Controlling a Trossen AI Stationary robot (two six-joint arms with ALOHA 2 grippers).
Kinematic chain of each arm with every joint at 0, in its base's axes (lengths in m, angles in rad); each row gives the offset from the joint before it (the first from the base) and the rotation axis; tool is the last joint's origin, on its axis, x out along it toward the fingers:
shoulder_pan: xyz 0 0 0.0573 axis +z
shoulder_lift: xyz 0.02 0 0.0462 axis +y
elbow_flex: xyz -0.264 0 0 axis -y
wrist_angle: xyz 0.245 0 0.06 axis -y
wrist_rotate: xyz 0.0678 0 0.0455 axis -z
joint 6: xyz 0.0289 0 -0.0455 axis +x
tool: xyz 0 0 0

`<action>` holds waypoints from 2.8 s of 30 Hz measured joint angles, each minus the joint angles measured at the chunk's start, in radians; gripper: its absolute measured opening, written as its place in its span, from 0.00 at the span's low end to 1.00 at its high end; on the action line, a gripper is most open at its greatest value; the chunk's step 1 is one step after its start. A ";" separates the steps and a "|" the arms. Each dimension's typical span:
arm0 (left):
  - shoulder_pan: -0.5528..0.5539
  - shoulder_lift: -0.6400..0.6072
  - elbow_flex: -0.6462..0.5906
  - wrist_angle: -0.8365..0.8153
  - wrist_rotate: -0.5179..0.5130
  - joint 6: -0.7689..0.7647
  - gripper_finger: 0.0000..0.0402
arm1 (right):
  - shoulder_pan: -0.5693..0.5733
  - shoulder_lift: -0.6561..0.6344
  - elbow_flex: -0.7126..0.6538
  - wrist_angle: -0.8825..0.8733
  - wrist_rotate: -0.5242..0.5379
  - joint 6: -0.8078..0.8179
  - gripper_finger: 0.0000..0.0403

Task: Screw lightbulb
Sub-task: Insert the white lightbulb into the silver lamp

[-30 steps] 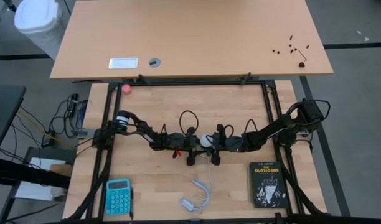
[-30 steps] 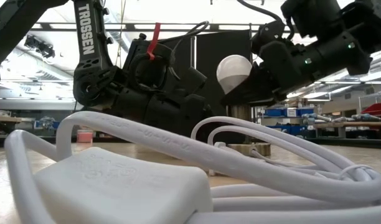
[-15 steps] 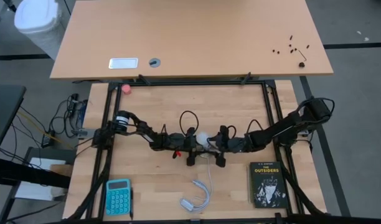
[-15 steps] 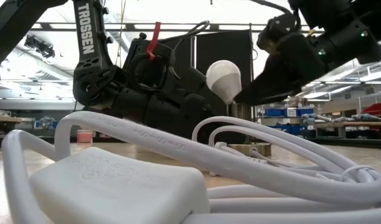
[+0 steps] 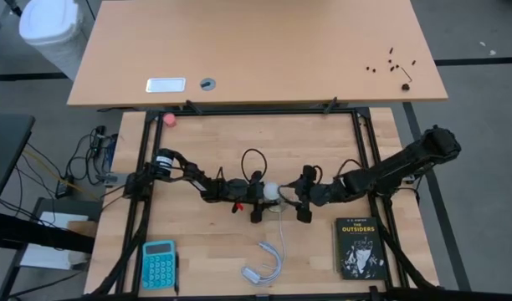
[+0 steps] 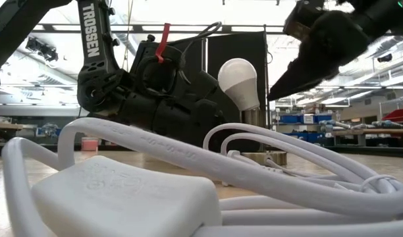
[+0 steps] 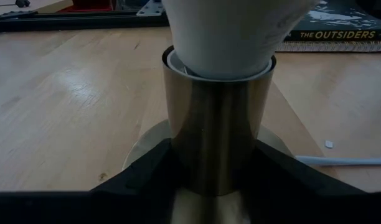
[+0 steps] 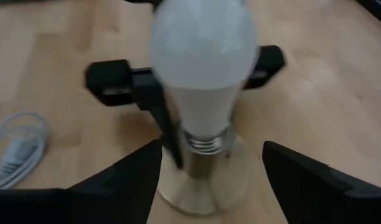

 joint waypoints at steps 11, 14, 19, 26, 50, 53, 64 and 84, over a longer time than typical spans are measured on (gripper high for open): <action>0.000 0.000 0.000 0.000 -0.001 -0.002 0.52 | -0.007 0.161 0.352 -0.450 -0.088 0.025 0.77; 0.000 0.000 0.000 0.002 -0.001 -0.002 0.52 | -0.007 0.220 0.445 -0.561 -0.091 0.015 0.79; 0.000 0.000 -0.001 0.002 -0.001 -0.003 0.52 | -0.027 0.289 0.588 -0.761 -0.088 0.000 0.82; 0.000 0.000 -0.001 0.004 -0.001 -0.004 0.52 | -0.065 0.305 0.626 -0.743 -0.139 -0.045 0.87; -0.002 0.000 -0.001 0.004 0.000 -0.006 0.52 | -0.070 0.305 0.303 -0.134 -0.106 -0.059 0.88; -0.004 0.000 -0.001 0.004 0.000 -0.007 0.52 | -0.064 0.304 0.275 -0.068 -0.075 -0.066 0.87; -0.004 0.000 0.000 -0.001 0.000 -0.007 0.52 | -0.028 0.252 0.118 0.192 0.010 -0.121 0.78; -0.004 0.000 0.000 0.002 0.000 -0.006 0.52 | -0.052 0.259 -0.043 0.633 0.002 -0.229 0.70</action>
